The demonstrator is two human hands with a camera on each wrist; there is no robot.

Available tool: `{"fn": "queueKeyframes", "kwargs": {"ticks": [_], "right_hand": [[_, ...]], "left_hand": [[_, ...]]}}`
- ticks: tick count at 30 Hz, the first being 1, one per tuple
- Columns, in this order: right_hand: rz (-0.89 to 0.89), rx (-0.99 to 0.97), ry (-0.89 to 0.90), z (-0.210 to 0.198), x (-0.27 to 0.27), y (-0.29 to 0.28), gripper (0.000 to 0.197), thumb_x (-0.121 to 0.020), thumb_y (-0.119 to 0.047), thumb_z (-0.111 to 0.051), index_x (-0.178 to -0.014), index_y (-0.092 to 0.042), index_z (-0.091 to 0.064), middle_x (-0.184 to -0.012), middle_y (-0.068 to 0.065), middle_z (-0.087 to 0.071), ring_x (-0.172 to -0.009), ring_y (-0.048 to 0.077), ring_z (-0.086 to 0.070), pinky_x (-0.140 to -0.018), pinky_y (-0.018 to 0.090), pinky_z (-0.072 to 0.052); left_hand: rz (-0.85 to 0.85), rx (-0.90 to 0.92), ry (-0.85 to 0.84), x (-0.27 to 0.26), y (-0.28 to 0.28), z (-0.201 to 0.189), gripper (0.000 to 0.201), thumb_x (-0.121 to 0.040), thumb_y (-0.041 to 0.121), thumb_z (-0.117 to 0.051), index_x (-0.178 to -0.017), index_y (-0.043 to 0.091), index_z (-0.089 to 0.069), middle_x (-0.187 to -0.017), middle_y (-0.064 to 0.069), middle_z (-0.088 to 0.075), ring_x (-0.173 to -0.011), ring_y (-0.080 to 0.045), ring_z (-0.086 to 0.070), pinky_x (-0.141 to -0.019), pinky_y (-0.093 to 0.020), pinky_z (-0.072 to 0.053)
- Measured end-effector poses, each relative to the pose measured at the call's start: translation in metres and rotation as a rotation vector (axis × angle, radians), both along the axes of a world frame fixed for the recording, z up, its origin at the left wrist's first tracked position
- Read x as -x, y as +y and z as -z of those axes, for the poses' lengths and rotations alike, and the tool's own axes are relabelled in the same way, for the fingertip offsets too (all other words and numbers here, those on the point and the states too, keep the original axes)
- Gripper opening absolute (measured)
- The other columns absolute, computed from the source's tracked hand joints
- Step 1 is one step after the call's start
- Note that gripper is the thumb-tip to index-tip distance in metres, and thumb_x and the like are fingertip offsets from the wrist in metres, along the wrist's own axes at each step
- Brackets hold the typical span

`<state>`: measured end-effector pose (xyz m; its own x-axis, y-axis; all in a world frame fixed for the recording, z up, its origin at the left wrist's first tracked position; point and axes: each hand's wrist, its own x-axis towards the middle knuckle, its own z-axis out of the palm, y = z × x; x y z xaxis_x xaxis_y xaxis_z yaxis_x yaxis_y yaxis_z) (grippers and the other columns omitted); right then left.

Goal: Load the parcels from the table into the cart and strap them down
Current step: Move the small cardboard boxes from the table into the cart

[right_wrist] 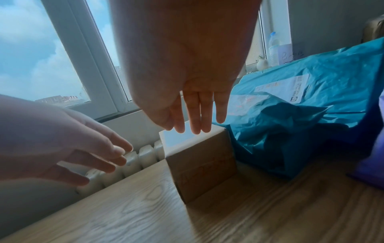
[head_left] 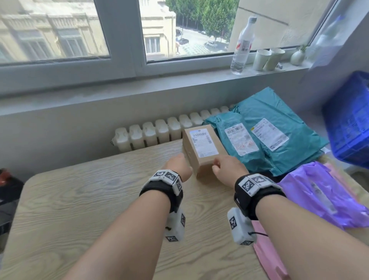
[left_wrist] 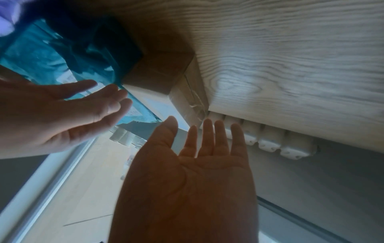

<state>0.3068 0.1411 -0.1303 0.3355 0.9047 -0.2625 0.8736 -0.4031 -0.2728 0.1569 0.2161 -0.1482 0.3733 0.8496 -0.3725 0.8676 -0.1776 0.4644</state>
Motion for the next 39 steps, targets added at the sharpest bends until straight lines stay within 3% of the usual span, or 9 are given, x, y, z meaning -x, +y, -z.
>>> {"fn": "queueKeyframes", "kwargs": {"ticks": [3,8,13,18,23,28,32,36,39], "right_hand": [[0.003,-0.026,0.053,0.007,-0.014,0.017,0.031,-0.094,-0.024,-0.050,-0.123,-0.016,-0.057,-0.126,0.008,-0.056,-0.115,0.027,-0.054,-0.096,0.034,-0.043],[-0.039,-0.021,0.092,0.018,-0.038,0.041,0.042,-0.095,-0.022,-0.049,-0.137,-0.014,-0.047,-0.136,0.010,-0.046,-0.123,0.027,-0.048,-0.100,0.035,-0.039],[-0.044,-0.039,0.102,0.029,-0.060,0.060,0.037,-0.094,-0.021,-0.050,-0.130,-0.011,-0.049,-0.128,0.014,-0.052,-0.118,0.031,-0.050,-0.098,0.036,-0.040],[-0.013,-0.046,0.139,0.037,-0.070,0.075,0.045,-0.095,-0.021,-0.049,-0.138,-0.010,-0.044,-0.131,0.013,-0.056,-0.119,0.031,-0.051,-0.098,0.037,-0.041],[-0.015,0.025,0.159,0.044,-0.068,0.085,0.035,-0.094,-0.026,-0.048,-0.124,-0.007,-0.048,-0.119,0.015,-0.059,-0.108,0.033,-0.056,-0.088,0.038,-0.045],[0.008,0.095,0.226,0.052,-0.060,0.089,0.037,-0.093,-0.030,-0.050,-0.121,-0.006,-0.050,-0.119,0.015,-0.060,-0.108,0.032,-0.057,-0.088,0.036,-0.046],[0.051,0.116,0.307,0.054,-0.053,0.090,0.042,-0.092,-0.037,-0.052,-0.119,-0.005,-0.050,-0.116,0.013,-0.060,-0.103,0.030,-0.058,-0.085,0.037,-0.048],[0.063,0.117,0.363,0.055,-0.046,0.085,0.042,-0.089,-0.043,-0.054,-0.112,-0.008,-0.051,-0.105,0.009,-0.061,-0.095,0.028,-0.060,-0.076,0.036,-0.046],[0.082,0.104,0.394,0.055,-0.041,0.079,0.037,-0.084,-0.046,-0.056,-0.101,-0.014,-0.046,-0.093,0.008,-0.054,-0.084,0.025,-0.054,-0.075,0.036,-0.044]], "left_hand": [[-0.076,0.023,-0.045,-0.012,0.007,0.000,0.038,-0.094,0.022,-0.052,-0.130,0.010,-0.051,-0.128,-0.009,-0.058,-0.115,-0.027,-0.056,-0.090,-0.033,-0.044],[-0.207,0.070,-0.078,-0.035,0.024,0.009,0.044,-0.095,0.029,-0.054,-0.133,0.006,-0.050,-0.133,-0.009,-0.056,-0.119,-0.026,-0.055,-0.085,-0.029,-0.040],[-0.295,0.127,-0.117,-0.063,0.041,0.024,0.055,-0.092,0.033,-0.059,-0.139,0.007,-0.042,-0.138,-0.010,-0.051,-0.123,-0.028,-0.053,-0.096,-0.034,-0.042],[-0.392,0.187,-0.156,-0.078,0.051,0.041,0.051,-0.086,0.033,-0.060,-0.130,0.012,-0.047,-0.129,-0.006,-0.058,-0.116,-0.027,-0.057,-0.097,-0.039,-0.047],[-0.469,0.212,-0.174,-0.081,0.054,0.051,0.058,-0.084,0.041,-0.056,-0.131,0.011,-0.046,-0.128,-0.008,-0.059,-0.114,-0.031,-0.057,-0.098,-0.043,-0.047],[-0.515,0.222,-0.216,-0.071,0.055,0.063,0.068,-0.066,0.050,-0.049,-0.125,0.017,-0.054,-0.120,-0.002,-0.065,-0.104,-0.026,-0.062,-0.093,-0.041,-0.050],[-0.605,0.255,-0.250,-0.061,0.042,0.047,0.057,-0.083,0.044,-0.060,-0.127,0.011,-0.046,-0.118,-0.002,-0.063,-0.103,-0.024,-0.062,-0.088,-0.036,-0.050],[-0.707,0.285,-0.294,-0.048,0.035,0.044,0.067,-0.086,0.047,-0.061,-0.132,0.006,-0.038,-0.120,-0.004,-0.057,-0.104,-0.024,-0.057,-0.086,-0.035,-0.046],[-0.778,0.270,-0.327,-0.037,0.028,0.043,0.073,-0.085,0.046,-0.061,-0.138,0.004,-0.033,-0.129,-0.010,-0.053,-0.114,-0.028,-0.054,-0.088,-0.033,-0.042]]}}
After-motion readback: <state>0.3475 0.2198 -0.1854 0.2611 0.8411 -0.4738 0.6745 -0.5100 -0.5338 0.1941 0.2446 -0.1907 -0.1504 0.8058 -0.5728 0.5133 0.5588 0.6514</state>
